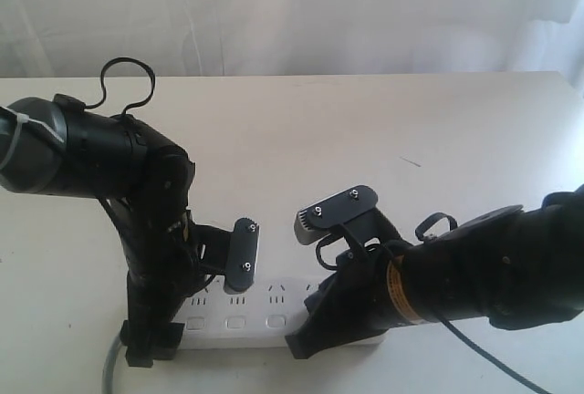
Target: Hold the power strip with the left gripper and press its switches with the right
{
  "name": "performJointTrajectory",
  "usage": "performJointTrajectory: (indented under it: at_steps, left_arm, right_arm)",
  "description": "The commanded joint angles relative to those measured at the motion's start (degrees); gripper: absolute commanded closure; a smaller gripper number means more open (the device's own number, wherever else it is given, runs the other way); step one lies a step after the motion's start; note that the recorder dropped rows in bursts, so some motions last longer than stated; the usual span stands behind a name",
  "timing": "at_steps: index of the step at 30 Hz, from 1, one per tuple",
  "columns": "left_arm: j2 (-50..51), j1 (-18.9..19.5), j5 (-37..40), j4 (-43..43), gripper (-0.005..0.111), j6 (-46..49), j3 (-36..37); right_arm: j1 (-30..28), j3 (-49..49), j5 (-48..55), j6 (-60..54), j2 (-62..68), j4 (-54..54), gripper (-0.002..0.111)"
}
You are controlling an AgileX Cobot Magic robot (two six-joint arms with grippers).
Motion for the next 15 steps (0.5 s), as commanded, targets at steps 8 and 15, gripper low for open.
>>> performJointTrajectory:
  at_steps: [8, 15]
  left_arm:
    - [1.7, -0.4, 1.6, -2.5, 0.107, -0.6, 1.1]
    - [1.7, -0.4, 1.8, -2.6, 0.107, -0.6, 1.1]
  right_arm:
    - [-0.1, 1.2, -1.4, 0.2, -6.1, -1.0, 0.108]
    - [-0.1, 2.4, 0.4, 0.2, -6.0, -1.0, 0.108]
